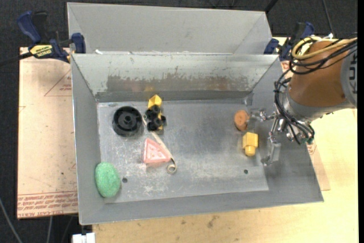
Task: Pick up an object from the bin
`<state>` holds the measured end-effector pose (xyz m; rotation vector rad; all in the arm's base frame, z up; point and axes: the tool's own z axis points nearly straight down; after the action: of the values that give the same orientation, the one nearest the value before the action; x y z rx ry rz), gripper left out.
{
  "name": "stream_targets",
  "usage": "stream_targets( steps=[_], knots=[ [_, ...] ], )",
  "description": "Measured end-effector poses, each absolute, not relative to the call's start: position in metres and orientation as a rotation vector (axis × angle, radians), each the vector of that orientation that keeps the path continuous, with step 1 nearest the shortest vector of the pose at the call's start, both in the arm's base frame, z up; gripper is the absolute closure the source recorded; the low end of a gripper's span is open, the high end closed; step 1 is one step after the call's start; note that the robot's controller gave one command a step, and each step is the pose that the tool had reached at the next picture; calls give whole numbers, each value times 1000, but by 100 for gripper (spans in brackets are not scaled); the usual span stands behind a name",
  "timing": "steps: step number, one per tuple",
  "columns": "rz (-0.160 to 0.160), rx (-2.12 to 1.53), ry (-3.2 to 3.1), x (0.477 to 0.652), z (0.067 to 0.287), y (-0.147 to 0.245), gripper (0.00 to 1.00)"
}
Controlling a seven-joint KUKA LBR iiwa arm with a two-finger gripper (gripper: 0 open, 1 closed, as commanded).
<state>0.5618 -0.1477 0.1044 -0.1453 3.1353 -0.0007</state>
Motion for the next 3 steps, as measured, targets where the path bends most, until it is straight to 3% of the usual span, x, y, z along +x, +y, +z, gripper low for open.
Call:
stream_targets(
  steps=[1, 2, 3],
  knots=[
    [7, -869, 3017, 538, 70, -133, 100],
    [7, -869, 3017, 538, 70, -133, 100],
    [4, -890, 3014, 526, 109, -120, 100]
  ],
)
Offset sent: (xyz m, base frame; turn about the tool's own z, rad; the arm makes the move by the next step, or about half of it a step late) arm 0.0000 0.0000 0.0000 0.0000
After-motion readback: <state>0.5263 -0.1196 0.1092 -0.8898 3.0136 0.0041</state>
